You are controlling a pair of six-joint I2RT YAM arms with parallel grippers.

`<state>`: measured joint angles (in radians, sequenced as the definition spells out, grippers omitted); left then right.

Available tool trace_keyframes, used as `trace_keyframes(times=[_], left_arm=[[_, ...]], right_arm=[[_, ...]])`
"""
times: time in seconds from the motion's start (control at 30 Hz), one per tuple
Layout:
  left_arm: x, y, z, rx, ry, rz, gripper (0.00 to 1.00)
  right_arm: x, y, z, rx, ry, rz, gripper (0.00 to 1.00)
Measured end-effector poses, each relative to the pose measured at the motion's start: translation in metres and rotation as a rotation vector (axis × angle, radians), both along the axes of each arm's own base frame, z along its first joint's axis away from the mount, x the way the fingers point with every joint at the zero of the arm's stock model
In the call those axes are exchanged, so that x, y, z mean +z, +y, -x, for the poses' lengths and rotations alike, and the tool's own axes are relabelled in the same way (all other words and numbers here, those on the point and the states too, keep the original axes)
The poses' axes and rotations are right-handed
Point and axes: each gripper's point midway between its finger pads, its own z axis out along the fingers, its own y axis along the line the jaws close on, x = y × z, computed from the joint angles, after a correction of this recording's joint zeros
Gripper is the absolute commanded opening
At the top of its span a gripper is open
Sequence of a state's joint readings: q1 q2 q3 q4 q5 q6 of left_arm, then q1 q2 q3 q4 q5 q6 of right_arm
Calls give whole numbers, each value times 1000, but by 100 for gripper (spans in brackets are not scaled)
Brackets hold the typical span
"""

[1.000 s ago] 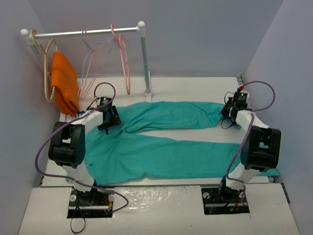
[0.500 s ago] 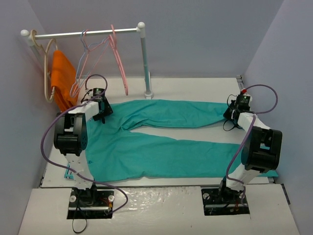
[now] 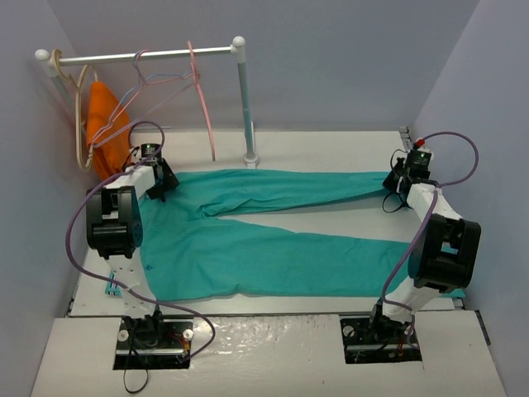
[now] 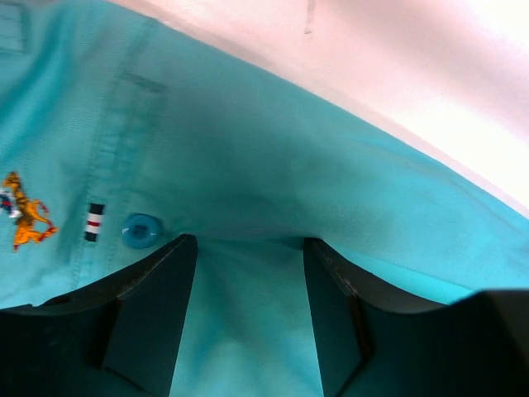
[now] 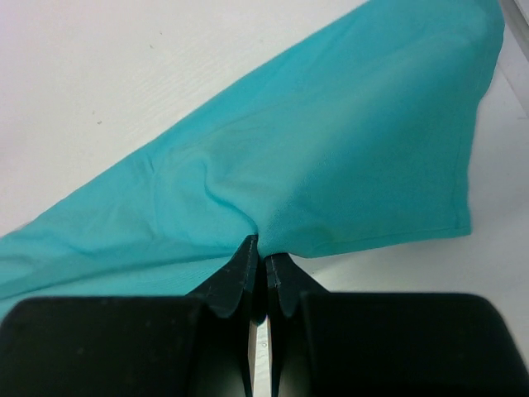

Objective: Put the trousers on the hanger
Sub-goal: Flatten out the trousers at the center of the board.

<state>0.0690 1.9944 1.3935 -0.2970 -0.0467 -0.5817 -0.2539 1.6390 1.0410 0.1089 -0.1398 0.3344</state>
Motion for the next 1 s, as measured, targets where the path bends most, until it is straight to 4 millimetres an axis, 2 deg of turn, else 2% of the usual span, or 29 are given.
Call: trace_keyframes(times=[0.1,0.2,0.3,0.47,0.53,0.6,0.7,0.77,0.9,1.0], left_arm=[[3,10,15,15,12,-2,70],[16,14,29,20,15,-5,79],[40,7,51,6,-2,-14,81],[96,-30,100,-79,-91,-33,80],[112,-54,123,-143,-131,-51,79],[119,-86,148,-242,-159,-62,78],[115,-135,182,-430,-149,-71,77],[110,-156,193,-515,-133,-96,77],[87,-178,202,-644,-54,-217,77],[73,-192,190,-717,-1,-325,76]], right_arm=[[8,-1,0,-4,-18,6,24],[13,-3,0,-13,-28,10,37],[15,-3,2,-18,-31,9,47],[26,-2,13,-28,-38,26,49],[34,-2,18,-34,-51,37,48],[44,-1,22,-35,-69,45,48],[54,2,26,-32,-91,48,48],[58,4,27,-25,-102,42,48],[59,10,31,-11,-110,22,49],[54,16,37,4,-100,3,49]])
